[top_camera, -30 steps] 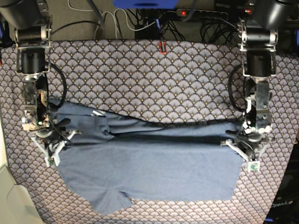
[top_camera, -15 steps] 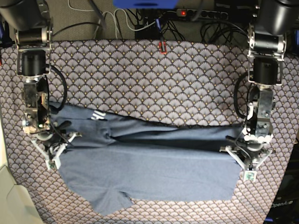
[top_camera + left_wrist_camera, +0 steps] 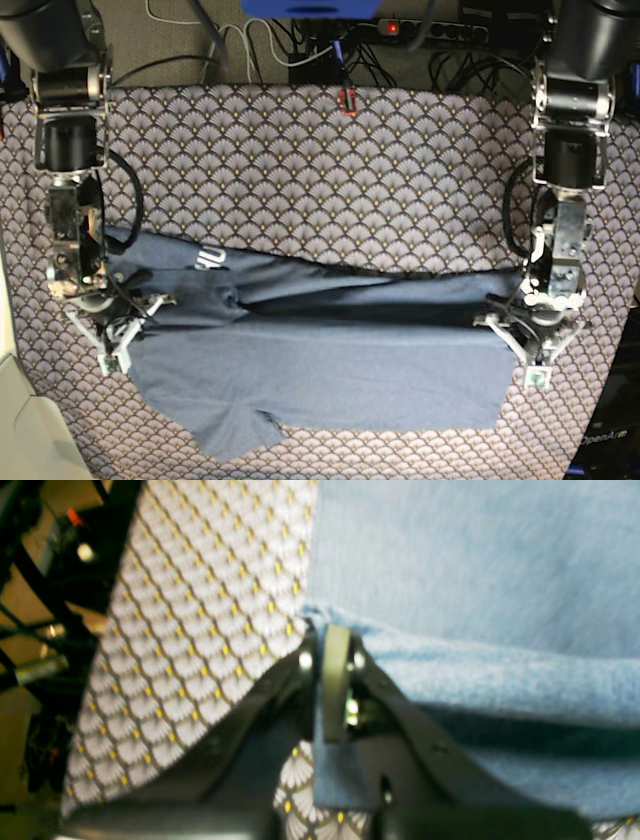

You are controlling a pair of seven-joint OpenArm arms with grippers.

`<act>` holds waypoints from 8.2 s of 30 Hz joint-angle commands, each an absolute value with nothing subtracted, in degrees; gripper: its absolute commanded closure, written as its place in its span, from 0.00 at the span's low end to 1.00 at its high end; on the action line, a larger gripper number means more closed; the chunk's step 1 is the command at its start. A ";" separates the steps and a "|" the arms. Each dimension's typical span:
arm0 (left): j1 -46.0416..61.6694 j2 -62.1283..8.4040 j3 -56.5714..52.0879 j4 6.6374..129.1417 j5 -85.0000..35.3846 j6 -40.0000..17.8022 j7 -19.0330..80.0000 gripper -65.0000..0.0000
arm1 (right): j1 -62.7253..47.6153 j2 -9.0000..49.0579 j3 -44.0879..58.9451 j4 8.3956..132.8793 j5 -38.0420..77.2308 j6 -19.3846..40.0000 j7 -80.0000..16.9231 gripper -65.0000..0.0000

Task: Fold the T-shirt properly
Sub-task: 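Lay the folded shoulder edge down and open both grippers, then grasp the folded edge with both grippers and drag it toward the collar, then regrasp the shirt corner with the left gripper and pull it outward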

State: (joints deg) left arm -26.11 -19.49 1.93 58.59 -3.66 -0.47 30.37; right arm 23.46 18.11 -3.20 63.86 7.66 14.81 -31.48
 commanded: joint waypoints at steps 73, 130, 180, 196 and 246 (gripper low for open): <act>-13.41 -12.44 -12.53 57.54 -3.74 0.66 14.37 0.97 | -1.19 19.82 9.45 83.30 7.34 15.60 -32.48 0.50; -2.15 -17.71 -12.53 76.35 -3.21 0.13 27.82 0.97 | -14.73 20.26 13.05 94.90 7.34 24.31 -32.04 1.00; 7.34 -21.05 -19.82 83.82 -10.95 0.04 27.65 0.62 | -30.81 18.24 20.18 95.87 7.43 32.04 -20.53 1.00; -0.13 -18.86 -16.75 77.32 -11.03 0.04 27.47 0.61 | -30.81 18.24 20.09 95.87 7.43 32.04 -20.79 1.00; 0.40 -16.40 -15.43 71.52 -11.03 0.22 27.47 0.73 | -29.58 18.24 20.09 95.78 7.25 32.04 -20.88 1.00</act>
